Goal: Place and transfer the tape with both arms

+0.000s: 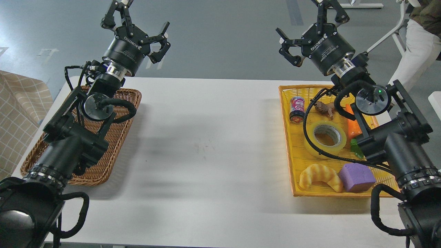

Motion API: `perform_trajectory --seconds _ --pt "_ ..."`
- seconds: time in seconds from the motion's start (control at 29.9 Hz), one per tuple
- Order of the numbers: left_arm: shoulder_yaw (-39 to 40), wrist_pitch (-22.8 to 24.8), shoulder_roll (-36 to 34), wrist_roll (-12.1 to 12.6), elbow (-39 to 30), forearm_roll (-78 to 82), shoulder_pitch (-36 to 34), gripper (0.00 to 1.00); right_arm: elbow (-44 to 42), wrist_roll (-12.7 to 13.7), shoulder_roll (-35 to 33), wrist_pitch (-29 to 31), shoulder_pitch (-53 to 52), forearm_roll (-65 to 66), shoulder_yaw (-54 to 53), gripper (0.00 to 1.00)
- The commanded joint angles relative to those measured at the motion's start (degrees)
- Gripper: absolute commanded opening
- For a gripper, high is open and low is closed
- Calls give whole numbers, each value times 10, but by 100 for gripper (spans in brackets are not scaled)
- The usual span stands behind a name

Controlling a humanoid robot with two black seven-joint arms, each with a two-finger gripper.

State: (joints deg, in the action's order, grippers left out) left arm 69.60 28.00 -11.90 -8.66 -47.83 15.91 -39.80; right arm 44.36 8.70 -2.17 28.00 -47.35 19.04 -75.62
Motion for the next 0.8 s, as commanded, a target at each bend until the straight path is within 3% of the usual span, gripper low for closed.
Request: perform_trajectory --seconds 0.0,0.77 --pt "-1 0 -1 1 -1 0 2 98 1 0 0 0 0 -1 -1 100" --pt "0 0 -4 1 0 -1 2 98 2 2 1 0 1 -2 -3 100"
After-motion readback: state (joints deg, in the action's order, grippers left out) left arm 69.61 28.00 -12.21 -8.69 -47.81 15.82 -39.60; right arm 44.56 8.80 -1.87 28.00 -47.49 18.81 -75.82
